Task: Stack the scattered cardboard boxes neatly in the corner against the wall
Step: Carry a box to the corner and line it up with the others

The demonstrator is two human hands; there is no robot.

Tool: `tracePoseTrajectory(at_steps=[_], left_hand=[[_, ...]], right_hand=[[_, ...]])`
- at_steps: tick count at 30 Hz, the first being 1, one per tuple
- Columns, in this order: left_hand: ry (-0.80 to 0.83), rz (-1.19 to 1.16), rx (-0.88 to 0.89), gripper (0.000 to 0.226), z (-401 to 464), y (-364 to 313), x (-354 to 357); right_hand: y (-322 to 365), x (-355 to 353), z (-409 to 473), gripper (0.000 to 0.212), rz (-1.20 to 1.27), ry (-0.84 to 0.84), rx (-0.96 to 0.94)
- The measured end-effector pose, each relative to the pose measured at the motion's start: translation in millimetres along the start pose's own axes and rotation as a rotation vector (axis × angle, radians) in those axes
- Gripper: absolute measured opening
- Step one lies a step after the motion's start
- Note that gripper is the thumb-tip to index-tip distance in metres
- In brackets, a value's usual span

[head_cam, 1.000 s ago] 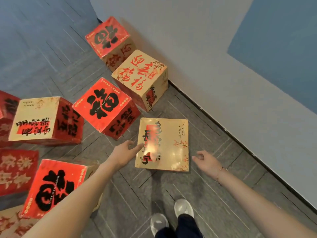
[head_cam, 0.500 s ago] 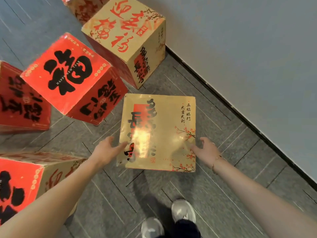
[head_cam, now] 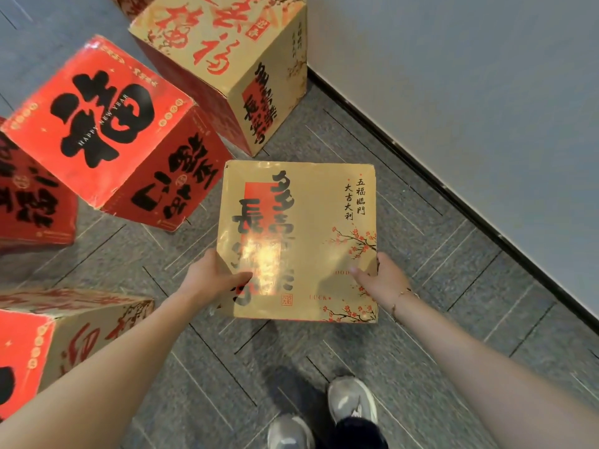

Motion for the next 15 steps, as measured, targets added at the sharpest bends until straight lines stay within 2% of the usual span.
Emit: tracePoseTrajectory(at_steps=[2, 7, 13, 15], left_hand=[[-0.017, 0.013, 0.018, 0.069, -4.6, -4.7, -0.8], [-0.03, 0.064, 0.084, 0.053, -33.1, -27.1, -12.3], [-0.025, 0.03, 0.064, 0.062, -90.3, -58.8, -39.7], [-0.03, 0.033, 0.064, 0.058, -115.8, -70.2, -49.3]], right_hand=[[-1.5, -3.9, -4.9, 0.037, 0.008, -0.02, 0.0], [-1.4, -22.2, -27.9, 0.037, 0.042, -0.005, 0.011], [18.8, -77.7, -80.3, 0.036, 0.029, -0.029, 0.01], [24.3, -96.3, -105.3, 0.034, 0.041, -0.037, 0.017]])
Point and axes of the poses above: each hand's wrist, its own z-axis towards the middle knuckle, its own x-axis out of the palm, y = z × x, the point moved 8 cm from there along z, towards the middle knuckle
